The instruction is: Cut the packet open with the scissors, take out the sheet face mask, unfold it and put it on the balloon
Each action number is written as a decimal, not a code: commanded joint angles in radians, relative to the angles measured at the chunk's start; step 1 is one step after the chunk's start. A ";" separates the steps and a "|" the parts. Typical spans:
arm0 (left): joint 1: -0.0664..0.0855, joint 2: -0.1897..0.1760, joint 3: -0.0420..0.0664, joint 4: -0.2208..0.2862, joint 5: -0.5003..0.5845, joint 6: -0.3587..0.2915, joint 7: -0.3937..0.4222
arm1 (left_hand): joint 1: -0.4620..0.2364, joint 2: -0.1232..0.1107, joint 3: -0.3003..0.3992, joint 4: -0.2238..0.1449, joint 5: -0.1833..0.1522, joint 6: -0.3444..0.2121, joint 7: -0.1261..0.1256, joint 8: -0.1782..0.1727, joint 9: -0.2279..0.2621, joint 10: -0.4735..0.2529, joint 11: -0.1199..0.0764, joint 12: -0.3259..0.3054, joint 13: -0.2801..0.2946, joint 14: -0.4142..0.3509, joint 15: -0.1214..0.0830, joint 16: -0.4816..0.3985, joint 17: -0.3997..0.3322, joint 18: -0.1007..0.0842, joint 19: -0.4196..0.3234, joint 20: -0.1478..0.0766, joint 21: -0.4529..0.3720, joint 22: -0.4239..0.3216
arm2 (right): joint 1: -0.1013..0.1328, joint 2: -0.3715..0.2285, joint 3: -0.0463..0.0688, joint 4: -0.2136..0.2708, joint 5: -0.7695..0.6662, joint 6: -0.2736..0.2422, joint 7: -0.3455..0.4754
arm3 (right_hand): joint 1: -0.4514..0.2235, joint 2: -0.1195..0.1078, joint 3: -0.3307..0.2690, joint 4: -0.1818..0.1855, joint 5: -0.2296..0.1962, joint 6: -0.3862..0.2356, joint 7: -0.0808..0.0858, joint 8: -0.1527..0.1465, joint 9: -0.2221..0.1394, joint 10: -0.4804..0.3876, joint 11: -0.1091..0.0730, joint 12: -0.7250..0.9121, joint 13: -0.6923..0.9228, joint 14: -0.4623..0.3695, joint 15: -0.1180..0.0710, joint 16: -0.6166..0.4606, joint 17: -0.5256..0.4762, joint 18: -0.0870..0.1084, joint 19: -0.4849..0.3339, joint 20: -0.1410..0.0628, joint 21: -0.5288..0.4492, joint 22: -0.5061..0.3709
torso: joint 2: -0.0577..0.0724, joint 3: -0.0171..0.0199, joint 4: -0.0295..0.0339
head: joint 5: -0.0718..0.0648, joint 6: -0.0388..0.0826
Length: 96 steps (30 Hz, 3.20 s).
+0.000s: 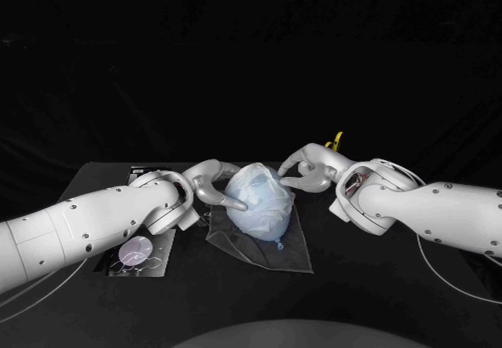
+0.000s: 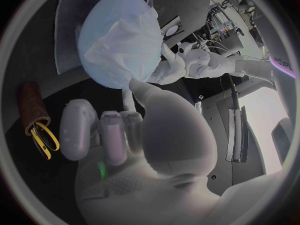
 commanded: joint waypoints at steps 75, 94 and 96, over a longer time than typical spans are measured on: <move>-0.002 -0.002 -0.001 0.007 0.005 0.029 -0.008 | 0.000 0.001 -0.002 0.002 0.003 -0.010 0.081 0.004 0.001 -0.013 0.001 -0.003 -0.001 -0.010 -0.001 -0.007 -0.002 0.017 0.002 -0.001 0.007 0.001 | -0.071 0.053 -0.005 -0.034 -0.282 -0.097 0.029 | 0.019 0.090 0.015 -0.025 -0.005 0.157 -0.053 0.048 -0.006 0.106 -0.037 0.004 0.263 0.106 -0.026 0.003 0.263 -0.012 0.008 -0.021 0.009 0.187 | 0.000 0.0007 0.0006 | -0.002 -0.020; -0.002 -0.002 -0.001 0.007 0.005 0.029 -0.008 | -0.001 0.001 -0.003 0.002 0.004 -0.013 0.082 0.003 0.001 -0.015 0.001 -0.003 -0.001 -0.011 -0.001 -0.008 -0.002 0.017 0.001 -0.001 0.007 0.001 | -0.070 0.037 -0.002 -0.006 -0.202 -0.131 -0.005 | -0.067 0.082 0.180 -0.057 -0.007 0.080 -0.066 0.206 0.242 0.106 -0.054 0.004 0.263 0.106 -0.039 0.003 0.263 -0.010 0.007 -0.038 -0.005 0.187 | 0.000 0.0008 0.0010 | -0.003 -0.023; -0.002 -0.002 -0.001 0.007 0.005 0.029 -0.008 | -0.001 0.001 -0.003 0.002 0.004 -0.013 0.082 0.003 0.001 -0.015 0.001 -0.003 -0.001 -0.011 -0.001 -0.008 -0.002 0.017 0.001 -0.001 0.007 0.001 | -0.070 0.037 -0.002 -0.005 -0.217 -0.123 -0.023 | -0.080 0.085 0.220 -0.057 -0.006 0.063 -0.071 0.238 0.295 0.106 -0.054 0.004 0.263 0.106 -0.043 0.003 0.263 -0.008 0.003 -0.039 -0.017 0.183 | 0.000 0.0006 0.0009 | -0.004 -0.023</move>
